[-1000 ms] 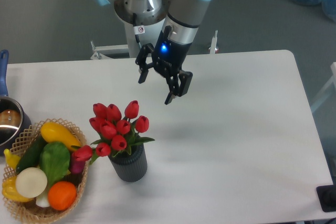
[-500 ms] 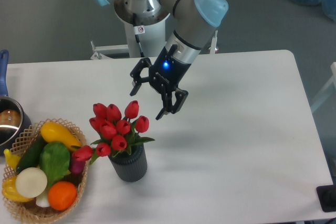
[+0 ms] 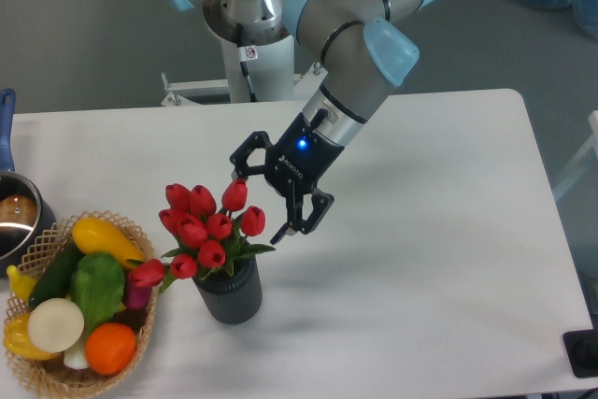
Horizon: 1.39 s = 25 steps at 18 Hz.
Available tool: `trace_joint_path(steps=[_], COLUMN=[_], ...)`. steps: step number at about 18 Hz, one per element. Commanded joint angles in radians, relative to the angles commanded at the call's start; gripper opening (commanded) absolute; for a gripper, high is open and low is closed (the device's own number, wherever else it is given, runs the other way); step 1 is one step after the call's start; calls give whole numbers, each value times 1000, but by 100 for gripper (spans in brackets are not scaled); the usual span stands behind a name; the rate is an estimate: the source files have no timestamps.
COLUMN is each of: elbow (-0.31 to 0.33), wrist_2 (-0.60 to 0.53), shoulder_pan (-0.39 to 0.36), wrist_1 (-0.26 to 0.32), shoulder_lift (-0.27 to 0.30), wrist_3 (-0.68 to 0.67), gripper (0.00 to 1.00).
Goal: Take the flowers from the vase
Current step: 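Lower the gripper around the tulip stems just above the vase rim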
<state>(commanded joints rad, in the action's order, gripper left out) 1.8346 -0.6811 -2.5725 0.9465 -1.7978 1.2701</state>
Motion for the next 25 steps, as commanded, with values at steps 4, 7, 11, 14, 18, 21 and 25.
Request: trace_joint_path(steps=[4, 7, 11, 14, 18, 21, 25], elbow=[-14, -29, -48, -49, -60, -57, -55], wrist_2=[-2, -2, 0, -2, 3, 18, 46], shoulder_pan=[2, 18, 28, 38, 57, 64, 74], wrist_1=[-15, -20, -37, -60, -95, -104, -106], shoulder_lift=[-23, -37, -54, -64, -90, -97, -97], wrist_3=[0, 0, -2, 0, 5, 0, -2], gripper=[100, 100, 100, 100, 100, 100, 100])
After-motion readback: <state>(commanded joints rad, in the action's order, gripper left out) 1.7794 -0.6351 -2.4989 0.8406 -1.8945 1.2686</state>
